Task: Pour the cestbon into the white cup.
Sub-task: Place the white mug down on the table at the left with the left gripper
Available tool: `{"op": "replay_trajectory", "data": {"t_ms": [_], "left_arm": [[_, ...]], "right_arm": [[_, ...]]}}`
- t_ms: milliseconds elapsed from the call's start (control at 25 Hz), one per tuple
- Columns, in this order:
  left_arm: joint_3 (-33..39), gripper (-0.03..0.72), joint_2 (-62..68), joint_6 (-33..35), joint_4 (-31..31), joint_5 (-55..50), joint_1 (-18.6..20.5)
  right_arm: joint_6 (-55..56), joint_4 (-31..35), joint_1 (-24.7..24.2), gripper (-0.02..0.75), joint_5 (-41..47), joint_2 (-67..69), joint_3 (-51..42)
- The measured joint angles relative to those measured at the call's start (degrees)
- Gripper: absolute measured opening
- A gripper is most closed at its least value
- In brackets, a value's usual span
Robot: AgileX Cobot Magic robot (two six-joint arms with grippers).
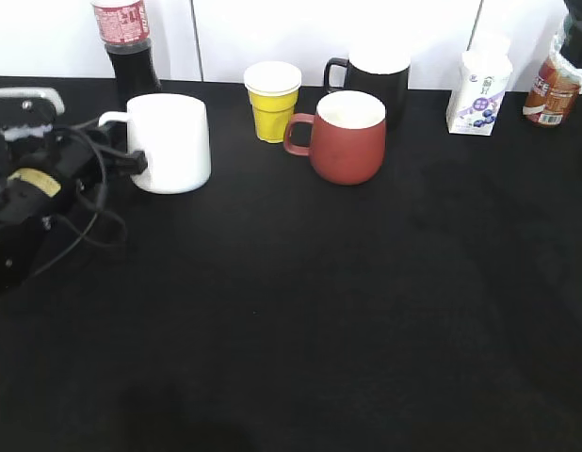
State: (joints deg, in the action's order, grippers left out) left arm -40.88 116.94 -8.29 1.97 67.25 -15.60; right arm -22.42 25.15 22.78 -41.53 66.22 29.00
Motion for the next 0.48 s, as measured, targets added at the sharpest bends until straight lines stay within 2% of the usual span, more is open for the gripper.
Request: {"op": "replay_trajectory", "data": {"t_ms": [280, 480], "left_arm": [[0.49, 0.111, 0.0, -0.18, -5.73, -2.41, 0.06], [0.49, 0.121, -0.23, -0.29, -7.17, -6.37, 0.06]], "right_arm": [[0.0, 0.0, 0.0, 0.489, 0.0, 0.0, 0.0], [0.0, 0.0, 0.0, 0.489, 0.0, 0.0, 0.0]]}}
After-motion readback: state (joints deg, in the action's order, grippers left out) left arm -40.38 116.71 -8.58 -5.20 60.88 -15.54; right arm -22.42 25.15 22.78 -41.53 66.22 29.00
